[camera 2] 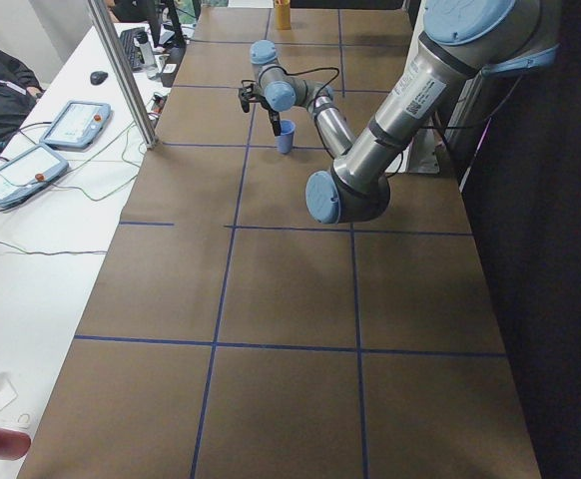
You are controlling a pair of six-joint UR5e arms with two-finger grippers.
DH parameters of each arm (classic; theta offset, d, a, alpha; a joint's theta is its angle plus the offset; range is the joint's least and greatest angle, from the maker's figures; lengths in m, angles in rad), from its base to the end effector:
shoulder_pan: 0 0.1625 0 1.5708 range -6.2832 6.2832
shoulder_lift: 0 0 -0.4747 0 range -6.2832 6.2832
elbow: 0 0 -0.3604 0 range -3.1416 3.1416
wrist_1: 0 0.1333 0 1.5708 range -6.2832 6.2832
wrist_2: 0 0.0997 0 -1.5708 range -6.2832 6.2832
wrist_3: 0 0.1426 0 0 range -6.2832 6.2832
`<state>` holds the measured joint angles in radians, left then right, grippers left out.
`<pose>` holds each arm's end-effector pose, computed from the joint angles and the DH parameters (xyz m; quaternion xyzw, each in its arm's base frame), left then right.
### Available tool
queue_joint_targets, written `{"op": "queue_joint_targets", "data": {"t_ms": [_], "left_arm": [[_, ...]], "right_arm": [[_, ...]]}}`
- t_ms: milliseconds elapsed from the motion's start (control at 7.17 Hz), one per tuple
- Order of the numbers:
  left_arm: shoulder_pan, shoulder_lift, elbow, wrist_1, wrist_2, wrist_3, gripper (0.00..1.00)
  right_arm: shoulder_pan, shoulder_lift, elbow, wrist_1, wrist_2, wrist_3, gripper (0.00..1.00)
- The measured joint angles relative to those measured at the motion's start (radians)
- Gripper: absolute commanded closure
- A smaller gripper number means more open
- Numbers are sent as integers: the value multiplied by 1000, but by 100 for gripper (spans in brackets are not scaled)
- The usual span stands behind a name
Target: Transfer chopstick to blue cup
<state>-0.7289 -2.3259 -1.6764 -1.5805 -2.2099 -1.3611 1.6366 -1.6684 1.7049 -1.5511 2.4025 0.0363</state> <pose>0.4990 -0.5102 0.2324 -0.0730 0.4858 -0.0930 0.8660 0.0554 -0.4161 0.7121 0.0317 -0.4034 0.0353 0.9138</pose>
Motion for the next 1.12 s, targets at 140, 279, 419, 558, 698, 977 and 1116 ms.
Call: {"op": "queue_joint_targets", "data": {"t_ms": [140,279,419,558,698,977,1116], "left_arm": [[-38,25,-63,57,-21,33,0],[-70,45,-102,99,-30,74,0],[-95,56,-119,125,-33,110,0],[-112,63,-126,137,-37,130,0],[-125,71,-130,142,-43,139,0],[-145,95,-144,143,-47,170,0],[-150,100,-147,143,-48,179,0]], "right_arm": [[1,-3,-36,3,0,-2,0],[9,-2,-85,33,-1,-5,0],[35,2,-149,104,-2,-6,0],[68,16,-222,181,-4,-6,0],[97,43,-290,231,-7,-3,0],[141,110,-376,262,-62,1,0],[153,130,-392,265,-91,6,0]]}}
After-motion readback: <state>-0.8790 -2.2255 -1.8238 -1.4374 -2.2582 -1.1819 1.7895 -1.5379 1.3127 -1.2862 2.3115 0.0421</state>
